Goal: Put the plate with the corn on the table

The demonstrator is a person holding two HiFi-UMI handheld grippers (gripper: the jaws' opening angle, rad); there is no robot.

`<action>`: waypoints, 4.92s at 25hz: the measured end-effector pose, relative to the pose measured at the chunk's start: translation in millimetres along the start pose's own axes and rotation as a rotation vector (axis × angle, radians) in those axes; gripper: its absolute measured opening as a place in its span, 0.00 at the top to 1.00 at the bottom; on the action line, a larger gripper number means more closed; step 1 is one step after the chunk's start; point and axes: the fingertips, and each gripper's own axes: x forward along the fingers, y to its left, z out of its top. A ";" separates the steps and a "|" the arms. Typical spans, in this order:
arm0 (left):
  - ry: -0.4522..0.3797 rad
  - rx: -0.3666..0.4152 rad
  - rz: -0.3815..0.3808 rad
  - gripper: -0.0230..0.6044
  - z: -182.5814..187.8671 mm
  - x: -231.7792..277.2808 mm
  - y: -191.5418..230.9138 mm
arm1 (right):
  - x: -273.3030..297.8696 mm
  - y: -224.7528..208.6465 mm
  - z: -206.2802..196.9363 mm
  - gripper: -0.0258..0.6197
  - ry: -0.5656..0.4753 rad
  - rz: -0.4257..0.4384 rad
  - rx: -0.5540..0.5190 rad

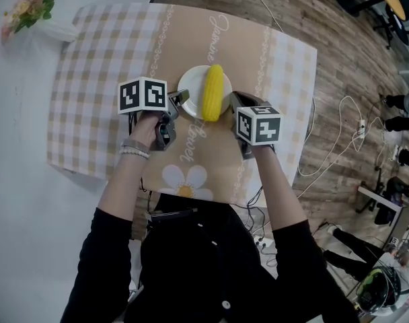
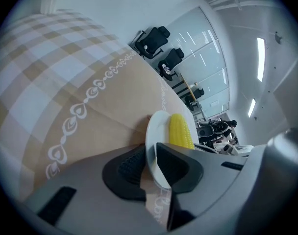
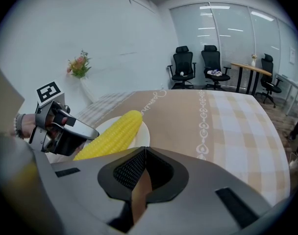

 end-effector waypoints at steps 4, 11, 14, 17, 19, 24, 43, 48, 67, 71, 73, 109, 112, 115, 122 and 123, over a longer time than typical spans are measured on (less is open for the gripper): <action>-0.006 -0.003 0.003 0.85 -0.9 -5.0 3.3 | -1.9 1.3 1.4 0.90 -0.008 -0.002 -0.002; -0.017 -0.013 0.022 0.85 -4.5 -7.2 12.3 | 1.2 -3.8 -0.6 0.90 -0.010 -0.014 -0.003; -0.034 -0.016 0.043 0.85 -5.4 -13.5 16.9 | 0.0 -3.5 0.7 0.90 -0.031 -0.013 0.006; -0.068 -0.040 0.056 0.85 -7.4 -22.7 24.8 | -3.2 -3.1 2.3 0.90 -0.065 -0.008 0.033; -0.086 -0.054 0.055 0.85 -10.0 -28.0 29.0 | -6.8 -2.0 3.1 0.90 -0.077 -0.011 0.036; -0.152 -0.018 0.029 0.86 -10.9 -42.7 20.1 | -19.2 7.0 6.9 0.90 -0.115 -0.007 0.033; -0.439 0.315 -0.126 0.93 -3.2 -122.9 -109.6 | -129.7 56.4 48.4 0.90 -0.371 0.052 0.008; -0.507 0.415 -0.116 0.93 -3.3 -152.2 -137.0 | -161.0 67.3 58.3 0.90 -0.433 0.066 -0.008; -0.679 0.613 -0.031 0.94 -20.6 -228.1 -185.6 | -247.7 106.4 83.5 0.90 -0.592 0.098 -0.103; -0.700 0.623 -0.021 0.94 -23.4 -235.3 -190.0 | -258.8 112.0 83.8 0.90 -0.612 0.089 -0.118; -0.702 0.636 -0.015 0.94 -25.9 -236.3 -191.8 | -263.6 115.2 84.4 0.90 -0.618 0.087 -0.132; -0.638 0.691 -0.021 0.94 -48.9 -221.6 -199.3 | -270.5 121.5 79.0 0.90 -0.614 0.098 -0.145; -0.638 0.690 -0.020 0.94 -49.8 -222.0 -197.7 | -270.1 122.8 79.0 0.90 -0.614 0.099 -0.147; -0.638 0.689 -0.018 0.94 -49.7 -222.2 -197.8 | -270.2 122.9 79.1 0.90 -0.614 0.101 -0.145; -0.637 0.692 -0.017 0.94 -49.0 -220.1 -198.5 | -268.9 121.6 78.5 0.90 -0.607 0.101 -0.146; -0.636 0.692 -0.017 0.94 -49.2 -219.8 -198.4 | -268.8 121.4 78.4 0.90 -0.607 0.101 -0.145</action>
